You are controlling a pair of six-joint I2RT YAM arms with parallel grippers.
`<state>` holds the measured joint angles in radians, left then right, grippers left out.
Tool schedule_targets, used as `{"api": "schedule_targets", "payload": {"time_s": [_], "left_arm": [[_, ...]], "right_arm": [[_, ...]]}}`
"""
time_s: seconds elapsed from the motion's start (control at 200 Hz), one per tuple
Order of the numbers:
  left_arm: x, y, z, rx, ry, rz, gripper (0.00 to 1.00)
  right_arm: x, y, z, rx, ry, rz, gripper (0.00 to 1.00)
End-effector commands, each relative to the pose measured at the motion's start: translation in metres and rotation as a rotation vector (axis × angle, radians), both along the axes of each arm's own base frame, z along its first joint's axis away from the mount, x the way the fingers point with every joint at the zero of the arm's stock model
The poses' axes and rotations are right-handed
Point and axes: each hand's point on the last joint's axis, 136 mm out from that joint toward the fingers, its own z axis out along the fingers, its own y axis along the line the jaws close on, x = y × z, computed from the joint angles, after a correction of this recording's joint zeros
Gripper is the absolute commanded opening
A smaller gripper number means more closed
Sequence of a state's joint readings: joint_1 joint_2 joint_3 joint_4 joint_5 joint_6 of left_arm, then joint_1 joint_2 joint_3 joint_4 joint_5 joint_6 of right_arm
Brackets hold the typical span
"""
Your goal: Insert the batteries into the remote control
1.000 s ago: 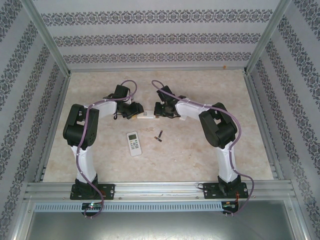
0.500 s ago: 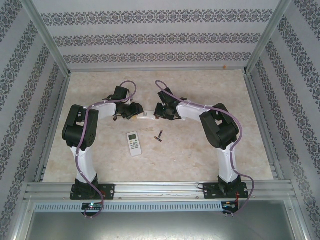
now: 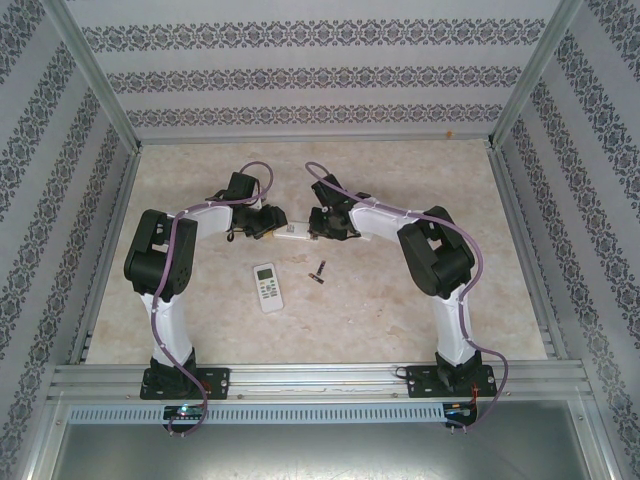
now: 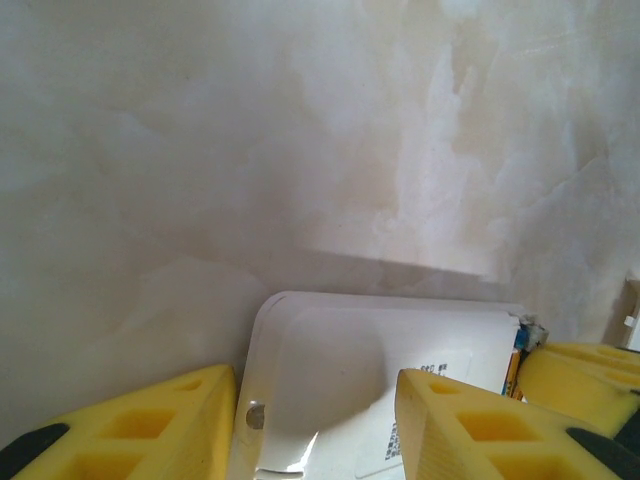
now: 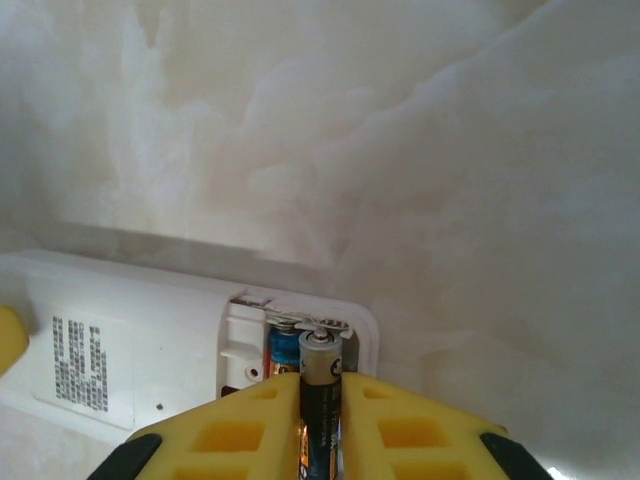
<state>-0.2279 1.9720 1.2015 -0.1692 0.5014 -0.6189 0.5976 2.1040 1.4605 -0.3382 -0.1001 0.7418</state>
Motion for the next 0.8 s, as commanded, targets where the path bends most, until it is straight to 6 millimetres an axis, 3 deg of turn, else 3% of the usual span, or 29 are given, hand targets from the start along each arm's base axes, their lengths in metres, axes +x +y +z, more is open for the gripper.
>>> {"api": "schedule_targets", "payload": {"time_s": [0.0,0.2,0.325,0.475,0.55,0.679,0.794], "left_arm": [[-0.016,-0.017,-0.001,-0.03,0.045,-0.05,0.46],[-0.015,-0.017,-0.003,-0.031,0.049,-0.049,0.46],[-0.015,-0.017,-0.003,-0.029,0.049,-0.052,0.46],[-0.015,-0.017,-0.002,-0.027,0.047,-0.053,0.46],[-0.015,-0.017,-0.002,-0.025,0.047,-0.055,0.46],[-0.015,-0.016,-0.002,-0.019,0.047,-0.057,0.46],[-0.014,-0.016,-0.001,-0.021,0.045,-0.057,0.46]], "right_arm": [[-0.019,-0.006,0.007,-0.064,0.039,0.051,0.21],[-0.012,-0.007,0.035,-0.034,-0.011,0.05,0.24],[-0.009,-0.009,0.04,-0.023,-0.022,0.049,0.25],[-0.004,-0.004,0.044,0.004,-0.033,0.061,0.11],[0.0,0.0,0.042,0.005,-0.04,0.066,0.0],[0.009,-0.003,0.032,-0.031,-0.048,0.054,0.0],[0.012,-0.009,0.011,-0.073,-0.025,0.044,0.0]]}}
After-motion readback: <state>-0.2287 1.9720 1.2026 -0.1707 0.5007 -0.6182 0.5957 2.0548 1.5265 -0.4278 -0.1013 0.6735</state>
